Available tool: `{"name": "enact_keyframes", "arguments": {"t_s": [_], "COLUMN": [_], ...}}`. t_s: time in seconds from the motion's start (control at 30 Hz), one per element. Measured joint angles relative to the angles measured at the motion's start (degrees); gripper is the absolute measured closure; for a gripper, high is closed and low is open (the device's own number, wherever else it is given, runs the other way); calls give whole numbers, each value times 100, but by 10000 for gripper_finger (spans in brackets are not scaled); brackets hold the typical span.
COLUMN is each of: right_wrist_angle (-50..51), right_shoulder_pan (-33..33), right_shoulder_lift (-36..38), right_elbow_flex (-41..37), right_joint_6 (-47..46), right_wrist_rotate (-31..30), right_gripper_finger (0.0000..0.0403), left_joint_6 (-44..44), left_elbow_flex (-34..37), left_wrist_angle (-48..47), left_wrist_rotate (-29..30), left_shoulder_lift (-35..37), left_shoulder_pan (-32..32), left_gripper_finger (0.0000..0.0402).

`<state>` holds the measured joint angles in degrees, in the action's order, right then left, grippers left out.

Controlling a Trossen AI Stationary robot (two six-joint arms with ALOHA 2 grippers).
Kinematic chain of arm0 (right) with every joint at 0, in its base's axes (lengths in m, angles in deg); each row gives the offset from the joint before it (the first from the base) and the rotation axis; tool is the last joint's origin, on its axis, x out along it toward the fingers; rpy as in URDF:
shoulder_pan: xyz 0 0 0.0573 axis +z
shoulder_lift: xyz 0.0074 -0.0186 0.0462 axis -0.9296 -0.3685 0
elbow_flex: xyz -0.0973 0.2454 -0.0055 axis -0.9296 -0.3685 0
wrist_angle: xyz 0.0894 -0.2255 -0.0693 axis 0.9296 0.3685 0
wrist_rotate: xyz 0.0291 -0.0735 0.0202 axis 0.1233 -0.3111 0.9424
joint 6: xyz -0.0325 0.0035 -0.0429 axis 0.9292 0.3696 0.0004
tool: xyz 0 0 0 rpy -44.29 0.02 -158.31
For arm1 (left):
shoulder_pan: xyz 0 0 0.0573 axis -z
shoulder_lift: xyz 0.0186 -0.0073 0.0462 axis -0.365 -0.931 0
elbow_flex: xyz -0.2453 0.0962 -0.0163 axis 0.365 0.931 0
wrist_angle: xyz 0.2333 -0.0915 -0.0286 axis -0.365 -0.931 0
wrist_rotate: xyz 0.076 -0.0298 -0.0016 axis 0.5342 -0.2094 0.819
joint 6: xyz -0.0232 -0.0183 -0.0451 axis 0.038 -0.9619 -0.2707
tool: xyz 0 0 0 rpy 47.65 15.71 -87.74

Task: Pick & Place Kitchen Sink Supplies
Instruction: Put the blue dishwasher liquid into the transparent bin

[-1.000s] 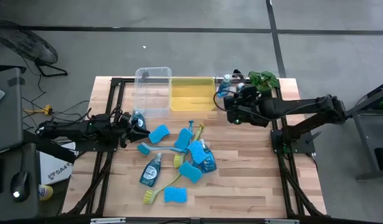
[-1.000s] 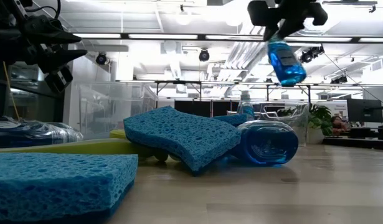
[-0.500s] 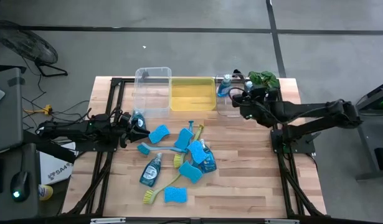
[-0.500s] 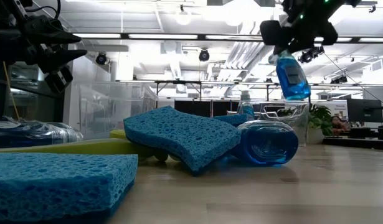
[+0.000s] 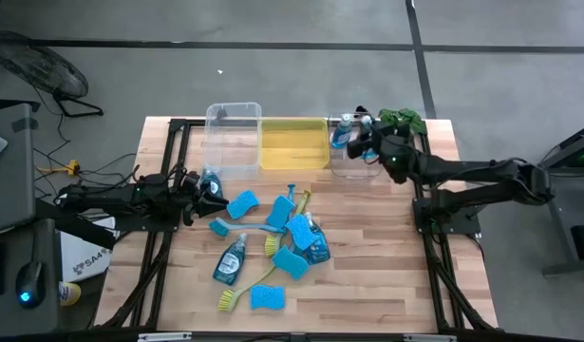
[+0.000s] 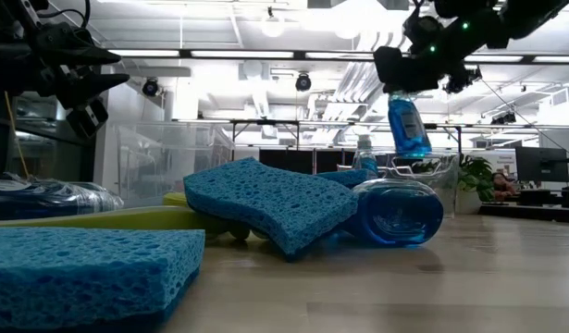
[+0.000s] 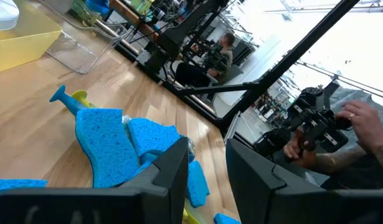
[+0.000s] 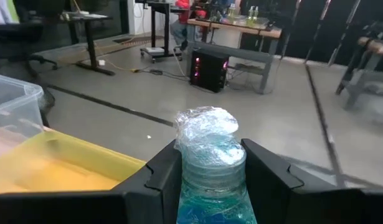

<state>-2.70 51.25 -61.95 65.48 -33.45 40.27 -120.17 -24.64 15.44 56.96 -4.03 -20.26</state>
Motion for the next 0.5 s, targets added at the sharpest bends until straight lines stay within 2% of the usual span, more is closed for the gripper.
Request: {"name": "enact_keyframes", "arguments": {"t_s": [0.1, 0.23, 0.5], "right_wrist_angle": [-242, -796, -1671], "right_shoulder_pan": [-164, -322, -321], "right_shoulder_lift": [2, 2, 2], "right_elbow_flex": [-136, -347, -915], "right_joint_6": [-107, 348, 375], "right_wrist_rotate": [352, 720, 739], "right_gripper_finger": [269, 269, 269], "left_joint_6": [2, 2, 0], "left_elbow_flex": [0, 0, 0], "left_wrist_angle": [0, 0, 0], "left_wrist_rotate": [0, 0, 0], "left_shoulder_lift": [-2, -1, 0], "left_shoulder_pan": [1, 1, 1], "left_gripper_finger": [296, 296, 296]}}
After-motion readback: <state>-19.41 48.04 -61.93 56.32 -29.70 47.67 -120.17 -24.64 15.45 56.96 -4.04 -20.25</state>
